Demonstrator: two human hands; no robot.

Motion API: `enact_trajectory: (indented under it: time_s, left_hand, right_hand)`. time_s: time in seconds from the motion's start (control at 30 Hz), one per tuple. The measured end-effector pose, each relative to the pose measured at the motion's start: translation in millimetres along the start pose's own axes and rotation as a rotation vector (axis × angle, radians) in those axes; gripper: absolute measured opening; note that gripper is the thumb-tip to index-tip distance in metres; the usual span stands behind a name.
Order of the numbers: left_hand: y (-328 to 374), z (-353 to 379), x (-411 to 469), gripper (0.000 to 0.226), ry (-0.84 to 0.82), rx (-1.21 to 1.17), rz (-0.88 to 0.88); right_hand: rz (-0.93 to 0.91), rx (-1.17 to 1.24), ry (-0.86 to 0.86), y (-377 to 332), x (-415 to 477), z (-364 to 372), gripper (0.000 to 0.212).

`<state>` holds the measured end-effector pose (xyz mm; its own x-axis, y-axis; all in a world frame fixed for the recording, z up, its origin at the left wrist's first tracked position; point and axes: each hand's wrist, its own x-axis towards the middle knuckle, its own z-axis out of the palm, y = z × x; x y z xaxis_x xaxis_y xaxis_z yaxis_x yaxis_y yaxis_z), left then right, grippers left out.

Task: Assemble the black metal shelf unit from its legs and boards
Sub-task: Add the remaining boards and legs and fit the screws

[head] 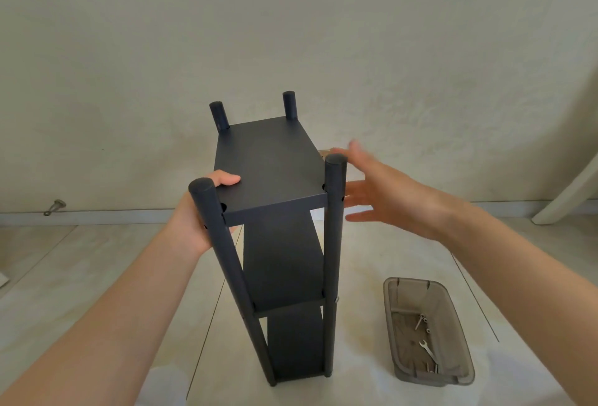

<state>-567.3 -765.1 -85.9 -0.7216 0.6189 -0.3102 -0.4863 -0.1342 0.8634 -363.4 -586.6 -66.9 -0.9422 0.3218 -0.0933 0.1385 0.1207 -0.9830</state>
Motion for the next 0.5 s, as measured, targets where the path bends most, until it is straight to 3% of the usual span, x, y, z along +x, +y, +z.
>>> enact_trajectory:
  time_s: [0.1,0.3,0.5]
  left_hand:
    - [0,1,-1,0.002,-0.018,0.008,0.007]
    - [-2,-4,2,0.007,-0.011,0.018,-0.004]
    - [1,-3,-4,0.014,-0.026,0.051,0.006]
  right_hand:
    - [0.167,0.418,0.053,4,10,-2,0.078]
    - [0.17,0.429,0.121,5,26,17,0.03]
    - [0.2,0.514,0.241,1,38,32,0.03]
